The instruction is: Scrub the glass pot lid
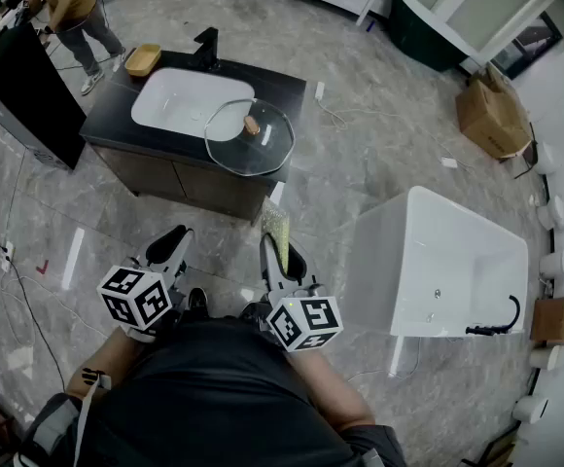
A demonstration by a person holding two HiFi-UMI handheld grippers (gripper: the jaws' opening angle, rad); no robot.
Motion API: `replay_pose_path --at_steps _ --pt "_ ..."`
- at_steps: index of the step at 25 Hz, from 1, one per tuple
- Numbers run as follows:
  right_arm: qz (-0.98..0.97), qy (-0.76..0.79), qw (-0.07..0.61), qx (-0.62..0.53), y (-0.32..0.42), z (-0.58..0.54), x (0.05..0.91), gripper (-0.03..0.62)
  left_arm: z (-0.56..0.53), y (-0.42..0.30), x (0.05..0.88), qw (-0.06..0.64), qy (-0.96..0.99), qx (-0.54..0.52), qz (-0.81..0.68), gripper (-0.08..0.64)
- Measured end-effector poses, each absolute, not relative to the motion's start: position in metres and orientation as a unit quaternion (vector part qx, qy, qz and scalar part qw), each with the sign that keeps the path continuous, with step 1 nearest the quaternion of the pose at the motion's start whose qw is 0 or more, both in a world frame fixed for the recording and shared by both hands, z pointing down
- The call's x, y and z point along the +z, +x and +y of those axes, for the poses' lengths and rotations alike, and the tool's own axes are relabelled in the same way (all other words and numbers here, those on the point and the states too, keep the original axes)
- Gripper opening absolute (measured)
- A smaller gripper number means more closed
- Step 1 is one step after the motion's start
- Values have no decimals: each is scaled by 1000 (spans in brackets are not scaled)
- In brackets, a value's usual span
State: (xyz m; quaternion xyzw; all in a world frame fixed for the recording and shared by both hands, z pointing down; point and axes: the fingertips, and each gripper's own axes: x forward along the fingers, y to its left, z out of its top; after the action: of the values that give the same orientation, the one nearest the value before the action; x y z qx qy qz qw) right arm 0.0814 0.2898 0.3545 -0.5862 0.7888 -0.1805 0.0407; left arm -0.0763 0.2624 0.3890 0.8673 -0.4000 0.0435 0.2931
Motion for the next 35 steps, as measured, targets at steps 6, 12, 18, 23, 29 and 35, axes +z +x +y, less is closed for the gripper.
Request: replay_pose_path --at_steps 6,12,18,23,29,35 --pt "790 -585 42 -179 81 280 352 64 253 -78 388 293 866 43 -402 71" --pt "780 -594 40 -192 73 268 356 64 239 -88 389 295 868 43 -397 71" --pt "770 -600 20 -215 50 256 370 64 222 -106 400 315 869 31 -381 71" --pt "751 -622 -4 -220 35 253 379 64 210 -116 415 344 870 21 -353 71" --pt "743 -630 -16 -226 28 248 387 64 192 -124 421 350 869 21 -350 71" --pt "742 -623 -11 -249 43 218 404 64 171 -110 431 355 863 40 -357 71"
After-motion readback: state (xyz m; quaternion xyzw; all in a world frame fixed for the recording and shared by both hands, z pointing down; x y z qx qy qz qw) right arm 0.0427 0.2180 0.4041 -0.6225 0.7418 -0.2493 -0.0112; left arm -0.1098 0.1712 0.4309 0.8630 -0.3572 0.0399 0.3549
